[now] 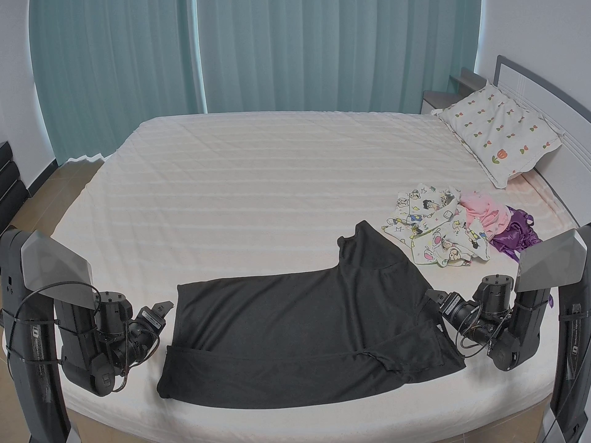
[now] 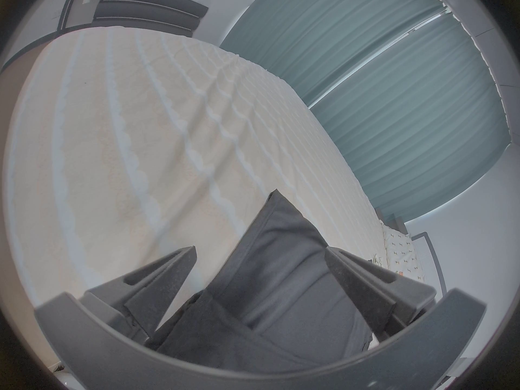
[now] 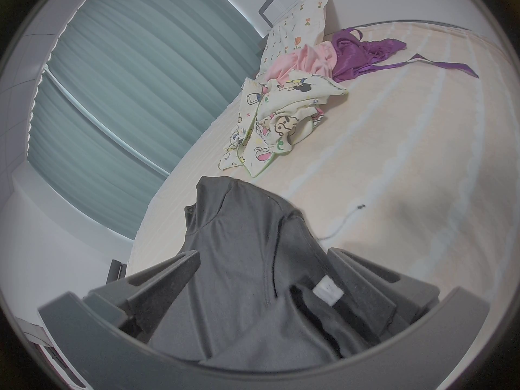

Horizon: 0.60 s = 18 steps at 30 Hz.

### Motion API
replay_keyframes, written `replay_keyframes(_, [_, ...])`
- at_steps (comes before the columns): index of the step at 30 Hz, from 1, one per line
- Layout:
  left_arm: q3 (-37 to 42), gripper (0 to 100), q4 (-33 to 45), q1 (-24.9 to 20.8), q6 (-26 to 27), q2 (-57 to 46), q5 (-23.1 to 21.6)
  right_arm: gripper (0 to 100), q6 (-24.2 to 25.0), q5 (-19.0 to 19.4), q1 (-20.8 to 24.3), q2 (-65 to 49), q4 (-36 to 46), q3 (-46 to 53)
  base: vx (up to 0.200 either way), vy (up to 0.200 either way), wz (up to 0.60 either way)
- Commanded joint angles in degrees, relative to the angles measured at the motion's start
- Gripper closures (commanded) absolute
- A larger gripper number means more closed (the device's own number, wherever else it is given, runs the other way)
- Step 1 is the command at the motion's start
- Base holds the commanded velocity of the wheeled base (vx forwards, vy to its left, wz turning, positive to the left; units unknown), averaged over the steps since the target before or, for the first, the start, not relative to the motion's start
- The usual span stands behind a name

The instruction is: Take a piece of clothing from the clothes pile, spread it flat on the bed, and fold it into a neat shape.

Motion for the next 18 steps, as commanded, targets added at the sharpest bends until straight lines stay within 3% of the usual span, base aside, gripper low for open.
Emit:
replay_keyframes(1, [0.1,0,0.0,-0.1,0.0,0.2,-0.1,0,0.0,0.0,0.1,0.0,0.0,0.2,0.000,0.000,0.00])
replay_keyframes(5, [0.1,0,0.1,-0.1,-0.1,0.2,-0.3,0,0.0,0.0,0.2,0.5,0.0,0.2,0.000,0.000,0.00])
replay_keyframes(14, [1.3,0,0.0,-0.8,0.1,0.2,0.0,0,0.0,0.0,0.6,0.9,-0.2,0.2,0.000,-0.200,0.00])
replay_keyframes(18, [1.9,0,-1.6,-1.0,0.4,-0.2,0.3,0,0.0,0.0,0.7,1.5,-0.2,0.1,0.000,0.000,0.00])
